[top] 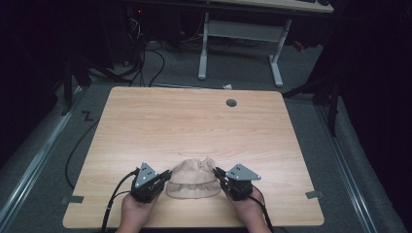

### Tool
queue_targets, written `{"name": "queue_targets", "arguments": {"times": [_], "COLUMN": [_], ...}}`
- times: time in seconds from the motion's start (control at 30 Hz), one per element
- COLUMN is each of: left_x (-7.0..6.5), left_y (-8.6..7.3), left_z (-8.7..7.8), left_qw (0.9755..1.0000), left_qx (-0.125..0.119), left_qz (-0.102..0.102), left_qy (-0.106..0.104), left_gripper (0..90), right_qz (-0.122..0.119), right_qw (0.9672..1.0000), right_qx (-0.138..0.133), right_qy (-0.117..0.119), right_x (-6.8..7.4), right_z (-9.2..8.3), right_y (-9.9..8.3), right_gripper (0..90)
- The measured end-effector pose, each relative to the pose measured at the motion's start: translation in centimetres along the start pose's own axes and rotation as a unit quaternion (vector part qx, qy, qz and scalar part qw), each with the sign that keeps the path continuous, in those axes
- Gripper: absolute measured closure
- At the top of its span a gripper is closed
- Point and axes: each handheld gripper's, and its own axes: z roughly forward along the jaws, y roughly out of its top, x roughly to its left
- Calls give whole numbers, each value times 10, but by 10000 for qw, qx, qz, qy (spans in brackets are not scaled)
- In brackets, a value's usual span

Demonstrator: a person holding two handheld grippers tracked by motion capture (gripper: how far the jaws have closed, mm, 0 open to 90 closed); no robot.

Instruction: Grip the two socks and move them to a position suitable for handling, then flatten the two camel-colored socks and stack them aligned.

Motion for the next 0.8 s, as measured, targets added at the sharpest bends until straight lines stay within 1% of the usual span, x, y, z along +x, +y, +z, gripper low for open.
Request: {"name": "queue_targets", "arguments": {"times": [0.1, 0.17, 0.23, 0.3, 0.33, 0.4, 0.57, 0.6, 0.73, 0.8], "left_x": [-1, -2, -3, -5, -8, -9, -11, -13, -15, -16], "left_y": [-2, -3, -3, -4, -4, -4, -6, -7, -8, -11], "left_z": [-2, -5, -6, -9, -11, -12, -13, -13, -14, -14], "left_qw": [10000, 10000, 9999, 9998, 9999, 9999, 9998, 9998, 9998, 9996], "left_qx": [7, 12, 25, 3, 16, 31, 88, 93, 122, 179], "left_qz": [-30, -87, -102, -165, -113, -90, -111, -85, -77, -82], "left_qy": [-11, -33, -48, -92, -103, -87, -117, -134, -155, -186], "left_gripper": [877, 876, 877, 876, 876, 876, 876, 876, 876, 876], "right_qz": [5, 46, 37, 23, 21, 27, 30, 29, 21, 29], "right_qw": [10000, 10000, 10000, 10000, 9999, 10000, 10000, 10000, 10000, 10000], "right_qx": [-25, -17, -24, -20, -61, -53, -56, -56, -30, -22], "right_qy": [15, 60, 65, 74, 80, 72, 45, 34, 30, 35], "right_x": [1, 3, 3, 4, 4, 4, 4, 4, 4, 5], "right_z": [-1, -3, -4, -6, -8, -11, -16, -17, -19, -18], "right_y": [-2, -5, -6, -6, -7, -8, -9, -11, -13, -14], "right_gripper": [861, 861, 861, 861, 861, 861, 861, 861, 861, 861]}}
